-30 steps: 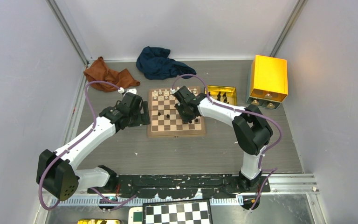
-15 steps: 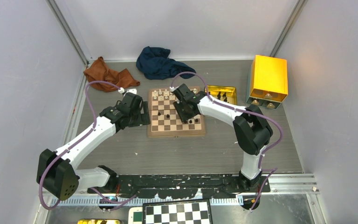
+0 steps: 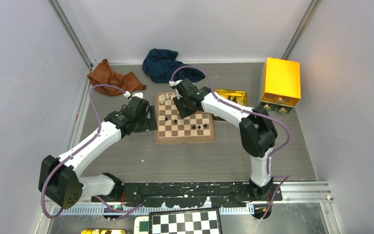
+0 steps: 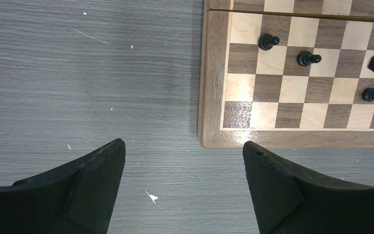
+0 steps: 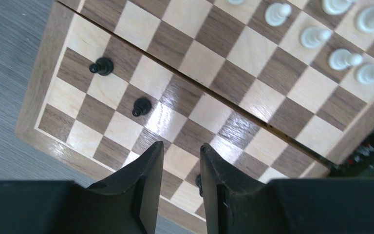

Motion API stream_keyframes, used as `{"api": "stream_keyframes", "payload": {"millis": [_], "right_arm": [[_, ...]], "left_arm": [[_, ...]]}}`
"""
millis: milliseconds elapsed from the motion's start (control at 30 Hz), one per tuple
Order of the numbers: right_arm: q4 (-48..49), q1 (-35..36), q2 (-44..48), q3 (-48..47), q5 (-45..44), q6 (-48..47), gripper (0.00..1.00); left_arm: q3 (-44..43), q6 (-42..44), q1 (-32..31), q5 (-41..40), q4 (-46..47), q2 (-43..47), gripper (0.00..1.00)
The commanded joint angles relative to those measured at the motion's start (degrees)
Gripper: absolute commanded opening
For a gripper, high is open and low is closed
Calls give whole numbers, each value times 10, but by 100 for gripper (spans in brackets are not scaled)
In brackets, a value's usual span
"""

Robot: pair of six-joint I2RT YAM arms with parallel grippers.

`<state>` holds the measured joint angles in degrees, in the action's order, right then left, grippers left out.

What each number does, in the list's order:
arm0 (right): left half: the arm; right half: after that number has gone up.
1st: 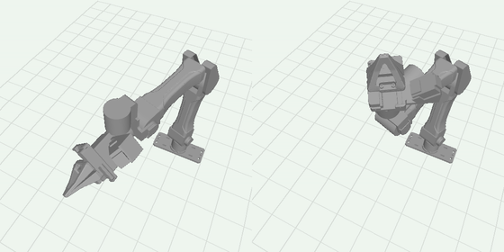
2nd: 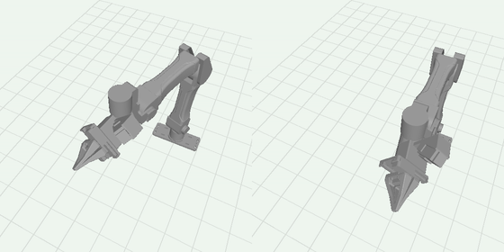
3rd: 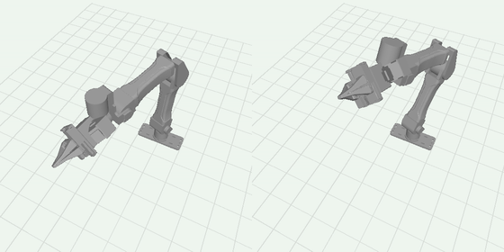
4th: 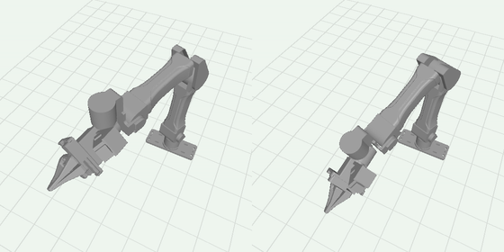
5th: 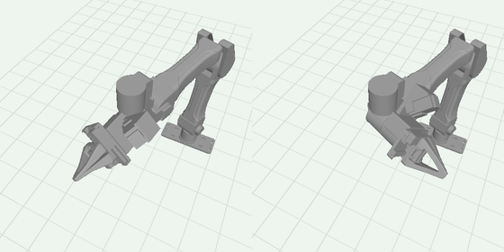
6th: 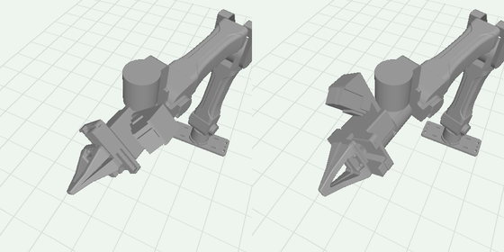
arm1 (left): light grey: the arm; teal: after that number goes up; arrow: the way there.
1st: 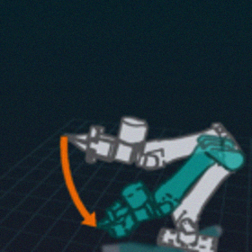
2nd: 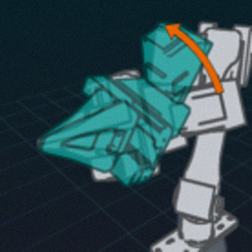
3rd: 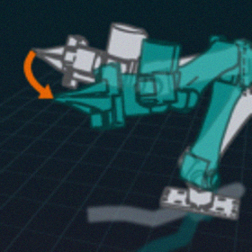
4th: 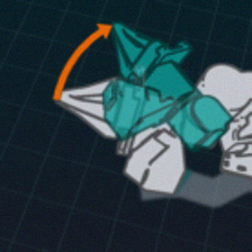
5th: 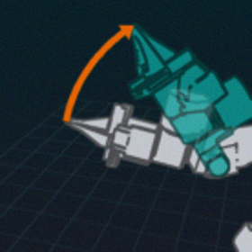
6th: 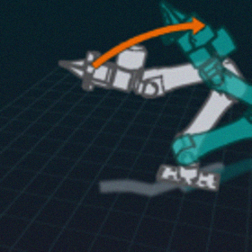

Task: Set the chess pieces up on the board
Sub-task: Place the chess piece on the chessboard, then pick up the chess piece from the chessboard.

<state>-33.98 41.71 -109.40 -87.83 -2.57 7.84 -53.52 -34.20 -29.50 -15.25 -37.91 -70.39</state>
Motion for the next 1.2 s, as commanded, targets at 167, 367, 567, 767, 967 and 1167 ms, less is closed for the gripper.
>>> {"api": "stream_keyframes", "payload": {"millis": [167,367,567,767,967,1167], "right_arm": [[-2,17,-60,-89,53,-15,41],[-11,26,-89,-118,52,-17,41],[-19,30,-104,-128,52,-18,41],[-21,35,-113,-129,50,-16,41],[-21,35,-123,-133,49,-15,36],[-22,35,-130,-137,48,-16,27]], "left_arm": [[-20,10,3,-12,17,5,91],[-18,13,3,-16,15,12,91],[-15,16,4,-17,15,16,91],[-11,19,5,-19,16,18,91],[-8,20,8,-18,17,19,91],[-5,21,10,-17,18,21,91]]}}
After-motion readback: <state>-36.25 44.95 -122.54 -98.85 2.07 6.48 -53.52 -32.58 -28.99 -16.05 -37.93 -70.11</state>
